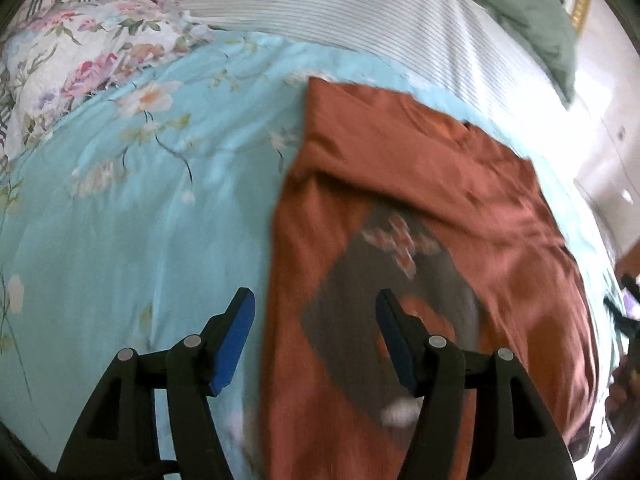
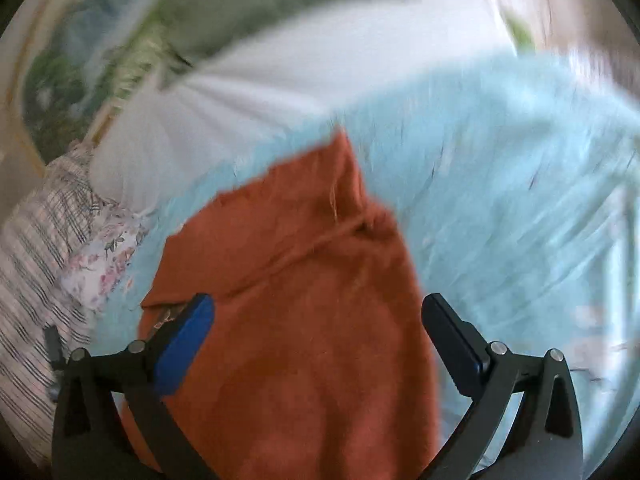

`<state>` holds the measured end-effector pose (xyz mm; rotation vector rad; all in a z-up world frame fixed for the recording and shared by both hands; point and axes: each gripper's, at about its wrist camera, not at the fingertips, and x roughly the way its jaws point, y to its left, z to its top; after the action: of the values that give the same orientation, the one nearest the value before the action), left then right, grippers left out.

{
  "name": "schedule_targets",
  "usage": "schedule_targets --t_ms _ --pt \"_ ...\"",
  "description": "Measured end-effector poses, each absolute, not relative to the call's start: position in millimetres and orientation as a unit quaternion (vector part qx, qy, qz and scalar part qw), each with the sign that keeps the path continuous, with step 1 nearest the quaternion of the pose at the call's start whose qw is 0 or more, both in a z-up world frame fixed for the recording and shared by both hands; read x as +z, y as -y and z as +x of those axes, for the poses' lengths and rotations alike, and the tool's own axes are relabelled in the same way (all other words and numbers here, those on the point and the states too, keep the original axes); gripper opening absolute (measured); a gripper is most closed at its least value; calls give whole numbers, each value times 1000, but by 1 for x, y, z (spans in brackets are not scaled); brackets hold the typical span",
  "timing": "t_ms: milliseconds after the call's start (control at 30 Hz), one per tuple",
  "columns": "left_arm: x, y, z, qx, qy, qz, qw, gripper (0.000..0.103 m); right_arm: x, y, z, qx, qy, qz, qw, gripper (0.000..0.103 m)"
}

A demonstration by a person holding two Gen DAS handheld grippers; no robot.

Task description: Fold small clothes

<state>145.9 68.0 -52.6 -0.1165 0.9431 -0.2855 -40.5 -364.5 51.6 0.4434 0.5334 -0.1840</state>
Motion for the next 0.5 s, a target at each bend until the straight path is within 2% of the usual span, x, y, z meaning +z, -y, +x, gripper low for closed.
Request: schedule_targets --t_ms 67,167,267,400,500 --pt "-53 -69 128 -153 -456 -51 875 69 54 360 -54 -68 -268 194 941 103" --pt "-56 -68 106 -167 -464 -38 869 69 30 365 -50 -70 -366 220 901 103" --pt "-59 -65 90 -176 -475 -25 862 69 19 368 -71 -92 -372 230 895 103" --pt "-62 -71 66 -198 -486 -33 851 76 2 371 -92 -63 -411 249 875 100" --pt "-68 -75 55 -199 -495 -29 845 77 -5 368 -103 -31 -428 252 867 100"
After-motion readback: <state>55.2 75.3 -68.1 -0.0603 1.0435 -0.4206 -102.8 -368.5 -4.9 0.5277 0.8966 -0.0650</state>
